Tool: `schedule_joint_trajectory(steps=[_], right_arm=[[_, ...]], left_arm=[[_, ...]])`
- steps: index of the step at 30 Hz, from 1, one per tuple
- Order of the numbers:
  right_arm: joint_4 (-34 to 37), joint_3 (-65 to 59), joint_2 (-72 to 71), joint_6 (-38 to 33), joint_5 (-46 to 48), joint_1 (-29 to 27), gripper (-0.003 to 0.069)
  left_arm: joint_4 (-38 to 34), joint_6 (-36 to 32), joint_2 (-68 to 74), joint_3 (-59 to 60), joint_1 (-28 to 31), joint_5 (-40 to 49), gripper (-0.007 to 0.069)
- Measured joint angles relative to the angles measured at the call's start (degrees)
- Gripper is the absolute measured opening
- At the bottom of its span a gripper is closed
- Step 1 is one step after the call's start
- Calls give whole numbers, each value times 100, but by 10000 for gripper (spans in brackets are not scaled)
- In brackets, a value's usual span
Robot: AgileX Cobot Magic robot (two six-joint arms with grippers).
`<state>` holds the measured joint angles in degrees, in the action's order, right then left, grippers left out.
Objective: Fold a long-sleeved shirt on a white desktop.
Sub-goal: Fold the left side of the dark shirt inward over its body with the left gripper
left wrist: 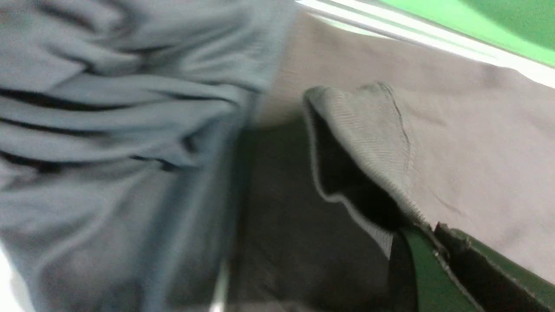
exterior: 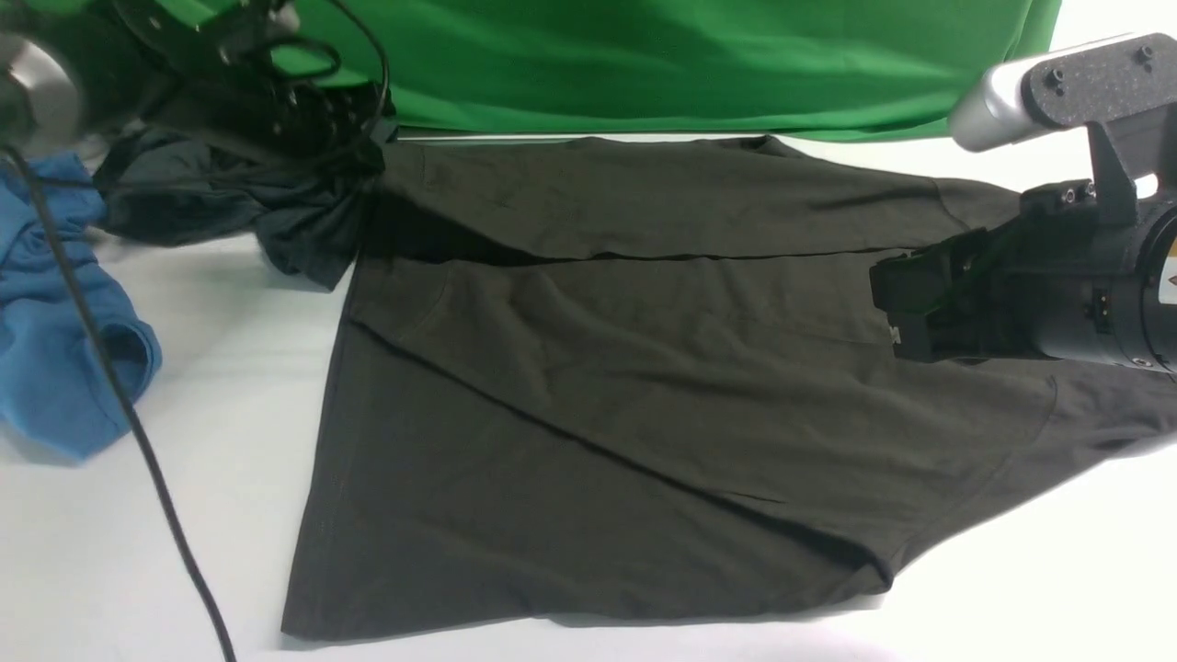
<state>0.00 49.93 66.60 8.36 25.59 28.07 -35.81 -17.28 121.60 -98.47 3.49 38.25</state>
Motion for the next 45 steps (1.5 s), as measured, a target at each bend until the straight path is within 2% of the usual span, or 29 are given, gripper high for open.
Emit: schedule_joint_trajectory(steps=[3,13,21,33,36,40,45], right_arm=[[0,0,0,2,19,0,243],[0,0,0,2,145,0,243],[0,287,0,-4,604,0,243],[-33,906,0,-364,1144,0,243],[-33,925,0,-371,1150,0,243],[-39,925,0,-378,1176,0,243],[-39,925,0,-383,1181,0,243]], left_arm=[[0,-162,-223,0,0,542,28],[12,-399,-732,0,0,1324,28],[95,-536,-1245,52,-55,2062,28],[161,-628,-1572,1269,-110,2094,28],[51,-668,-1636,1280,-110,2089,28],[-533,-825,-1992,1280,-110,2043,28],[-492,-814,-2199,1280,-116,1989,28]])
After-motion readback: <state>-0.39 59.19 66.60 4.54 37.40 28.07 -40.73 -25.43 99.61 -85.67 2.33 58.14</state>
